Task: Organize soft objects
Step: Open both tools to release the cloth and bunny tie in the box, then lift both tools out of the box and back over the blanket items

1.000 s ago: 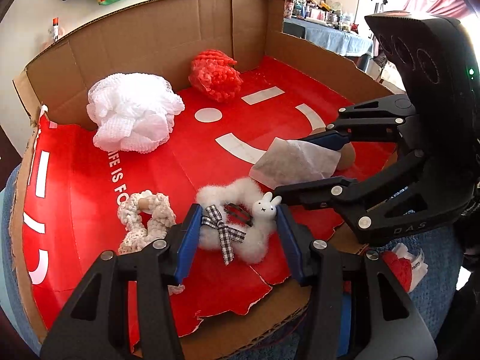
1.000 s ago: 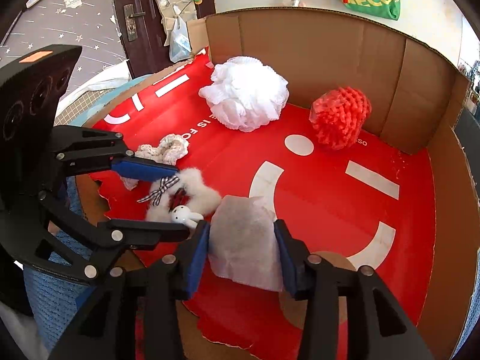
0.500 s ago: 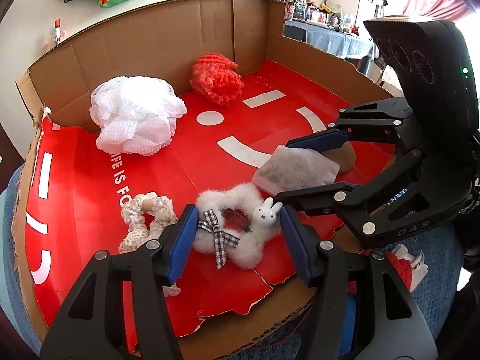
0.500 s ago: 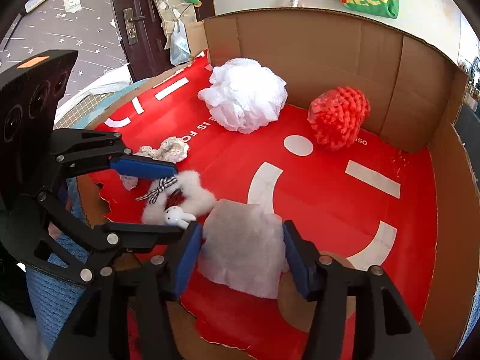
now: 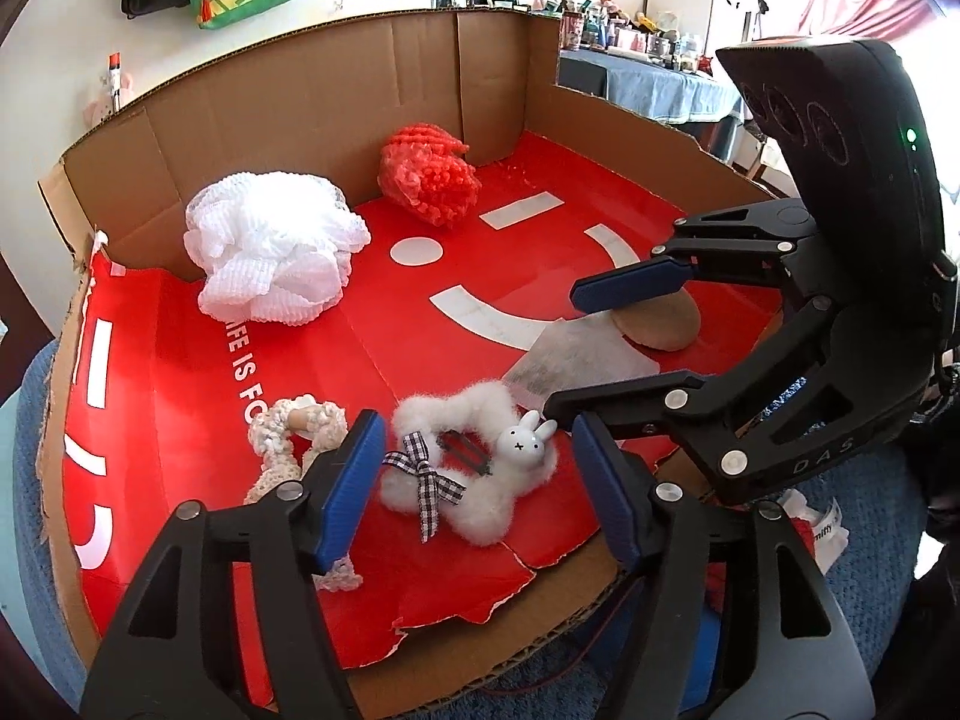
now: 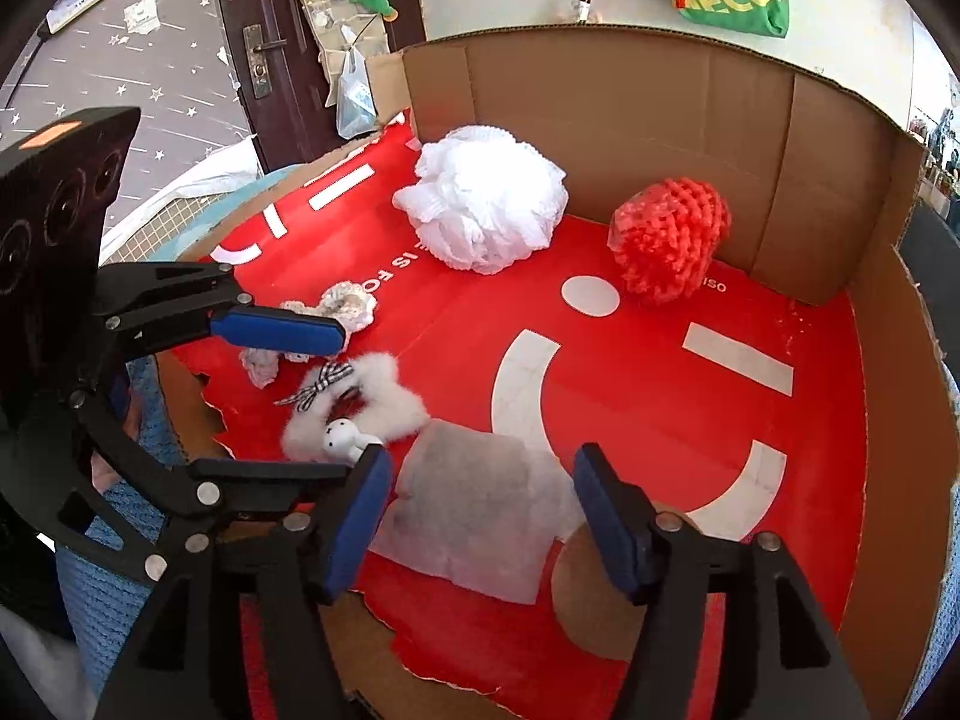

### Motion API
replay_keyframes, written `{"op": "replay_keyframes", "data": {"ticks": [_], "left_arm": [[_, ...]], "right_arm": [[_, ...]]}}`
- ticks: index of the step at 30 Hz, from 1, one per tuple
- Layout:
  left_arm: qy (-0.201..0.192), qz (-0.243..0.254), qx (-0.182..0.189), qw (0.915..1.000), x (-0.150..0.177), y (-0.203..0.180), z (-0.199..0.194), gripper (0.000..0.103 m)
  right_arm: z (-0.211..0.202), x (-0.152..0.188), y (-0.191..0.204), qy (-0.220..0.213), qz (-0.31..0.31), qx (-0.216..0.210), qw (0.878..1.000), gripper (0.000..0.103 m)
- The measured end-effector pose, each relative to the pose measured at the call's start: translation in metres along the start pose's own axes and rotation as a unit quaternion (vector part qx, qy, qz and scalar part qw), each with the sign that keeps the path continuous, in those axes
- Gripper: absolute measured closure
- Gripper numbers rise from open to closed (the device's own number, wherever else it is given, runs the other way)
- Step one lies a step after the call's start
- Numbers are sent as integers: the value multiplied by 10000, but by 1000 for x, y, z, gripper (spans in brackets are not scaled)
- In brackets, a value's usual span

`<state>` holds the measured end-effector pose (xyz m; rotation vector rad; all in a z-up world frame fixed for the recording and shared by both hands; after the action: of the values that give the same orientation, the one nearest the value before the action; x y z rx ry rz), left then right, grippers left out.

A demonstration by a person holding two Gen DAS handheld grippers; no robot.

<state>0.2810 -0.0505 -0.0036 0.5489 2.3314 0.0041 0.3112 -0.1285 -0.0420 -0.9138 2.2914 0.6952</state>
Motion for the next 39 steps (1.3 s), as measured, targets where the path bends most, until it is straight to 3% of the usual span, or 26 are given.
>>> {"op": "replay_keyframes", "data": {"ticks": [10, 21, 28, 33, 39], "left_arm": [[-271, -97, -129, 9995, -5, 5, -20, 32], [-744, -752, -388, 9936, -11, 22, -65, 24], [-1134, -1150, -588, 9851, -8, 29, -103, 12], [-1490, -1322, -779, 9769, -2, 29, -134, 6], [-1818, -1485, -1019, 9667, 10, 25, -165, 5]], "right_arm": [[-19, -5, 6, -252, 53, 143, 9996, 26], [-65, -14, 20, -770, 267, 389, 9959, 14], [-103, -17, 49, -1217, 158, 725, 9898, 2], [-129, -15, 72, -1549, 88, 1021, 9826, 0], [-153, -2, 85, -1917, 376, 1188, 9735, 0]]}}
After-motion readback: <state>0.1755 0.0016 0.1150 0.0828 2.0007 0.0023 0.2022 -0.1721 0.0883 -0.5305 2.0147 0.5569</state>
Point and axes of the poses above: each gripper's, at about its wrist camera, not at the fingertips, and z roughly the way its jaws point, y to its left, x to its underside, the point moved 8 cm from there along z, roughly the way its jaws point, and after that the axes turned 12 degrees about -x, right-handed, at the moved point
